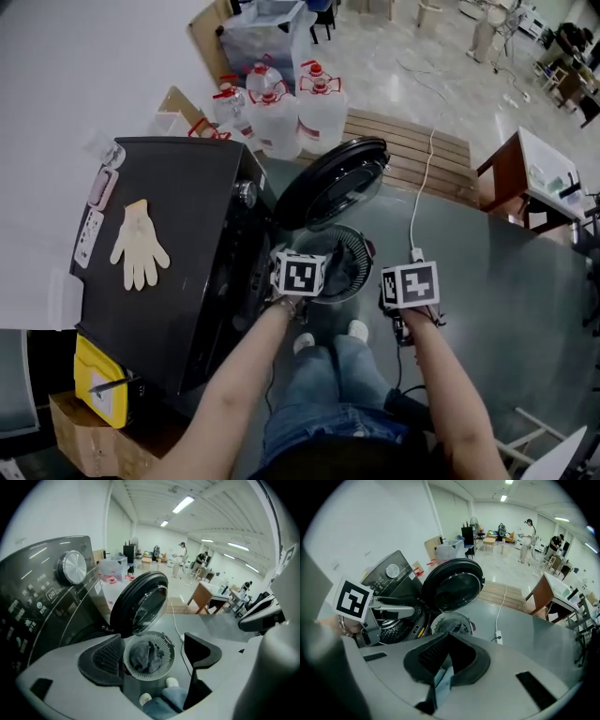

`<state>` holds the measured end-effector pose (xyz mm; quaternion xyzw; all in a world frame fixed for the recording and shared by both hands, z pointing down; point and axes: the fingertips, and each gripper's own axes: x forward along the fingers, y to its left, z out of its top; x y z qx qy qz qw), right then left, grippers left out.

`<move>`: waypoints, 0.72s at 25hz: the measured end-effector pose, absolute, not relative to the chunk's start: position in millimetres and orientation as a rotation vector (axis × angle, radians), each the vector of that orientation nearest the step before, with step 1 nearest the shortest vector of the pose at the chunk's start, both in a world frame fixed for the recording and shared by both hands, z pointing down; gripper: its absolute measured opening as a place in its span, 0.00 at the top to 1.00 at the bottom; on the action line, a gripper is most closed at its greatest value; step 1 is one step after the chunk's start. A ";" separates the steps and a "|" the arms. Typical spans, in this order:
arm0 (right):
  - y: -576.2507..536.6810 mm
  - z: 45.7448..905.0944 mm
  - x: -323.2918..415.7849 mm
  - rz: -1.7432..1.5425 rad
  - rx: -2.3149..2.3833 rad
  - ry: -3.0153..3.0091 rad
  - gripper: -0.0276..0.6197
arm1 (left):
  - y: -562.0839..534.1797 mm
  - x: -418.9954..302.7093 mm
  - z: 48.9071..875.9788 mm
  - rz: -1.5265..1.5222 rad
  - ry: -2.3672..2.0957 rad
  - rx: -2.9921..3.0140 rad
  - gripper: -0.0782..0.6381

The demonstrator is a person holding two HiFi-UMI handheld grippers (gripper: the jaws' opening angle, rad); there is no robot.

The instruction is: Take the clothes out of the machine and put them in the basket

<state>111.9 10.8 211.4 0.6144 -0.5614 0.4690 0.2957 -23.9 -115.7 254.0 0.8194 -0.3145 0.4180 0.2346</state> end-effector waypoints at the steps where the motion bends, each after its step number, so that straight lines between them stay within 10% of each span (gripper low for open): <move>1: 10.6 205.3 113.1 1.236 1.637 -1.501 0.95 | -114.3 -26.7 246.8 1.152 -0.880 2.243 0.31; 18: 4.1 93.8 105.5 1.032 1.701 -1.716 0.95 | -121.2 -52.9 91.4 0.938 -1.037 2.439 0.37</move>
